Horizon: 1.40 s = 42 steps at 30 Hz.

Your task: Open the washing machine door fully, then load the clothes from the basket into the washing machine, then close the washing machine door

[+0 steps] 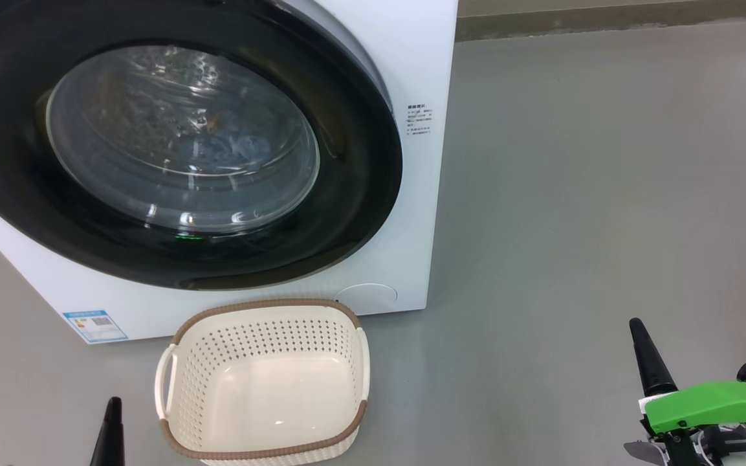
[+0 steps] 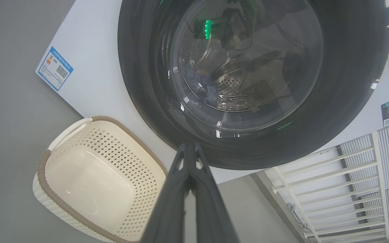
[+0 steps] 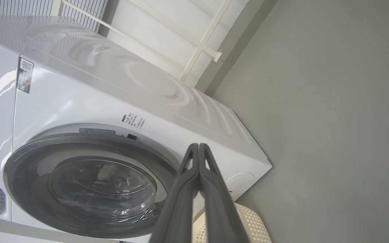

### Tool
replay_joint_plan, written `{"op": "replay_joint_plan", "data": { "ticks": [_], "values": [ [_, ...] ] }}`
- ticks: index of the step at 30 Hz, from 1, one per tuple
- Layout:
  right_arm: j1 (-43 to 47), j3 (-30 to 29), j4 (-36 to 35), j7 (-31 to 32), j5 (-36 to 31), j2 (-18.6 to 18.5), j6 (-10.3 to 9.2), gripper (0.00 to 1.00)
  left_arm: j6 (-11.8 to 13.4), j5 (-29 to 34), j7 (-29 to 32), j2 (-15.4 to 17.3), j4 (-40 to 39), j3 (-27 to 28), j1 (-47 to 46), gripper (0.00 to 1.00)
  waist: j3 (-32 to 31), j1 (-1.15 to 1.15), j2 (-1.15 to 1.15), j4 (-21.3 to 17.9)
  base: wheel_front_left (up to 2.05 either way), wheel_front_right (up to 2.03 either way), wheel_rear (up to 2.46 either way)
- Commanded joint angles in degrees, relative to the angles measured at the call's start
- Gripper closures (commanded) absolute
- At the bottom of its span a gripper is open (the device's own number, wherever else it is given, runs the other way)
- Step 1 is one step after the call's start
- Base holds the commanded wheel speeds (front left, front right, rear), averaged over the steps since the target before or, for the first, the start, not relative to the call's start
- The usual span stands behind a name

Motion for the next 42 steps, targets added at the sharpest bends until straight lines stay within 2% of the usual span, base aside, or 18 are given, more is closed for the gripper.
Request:
{"op": "replay_joint_plan", "data": {
  "ticks": [1,42],
  "values": [
    [-1.79,0.33,-1.82,0.3,1.33,-0.35,0.02,1.0,0.01,-1.2,0.29,0.61,-1.89,1.55,-2.79,1.0,-0.02,-0.01,0.0,0.02,0.0,0.0,0.0],
    [-1.97,-3.75,-3.79,7.3,24.34,0.56,0.01,1.0,0.02,-23.32,7.17,-2.98,-3.57,3.52,-5.43,1.0,-0.7,0.0,0.0,0.68,0.0,0.0,0.0]
  ]
}}
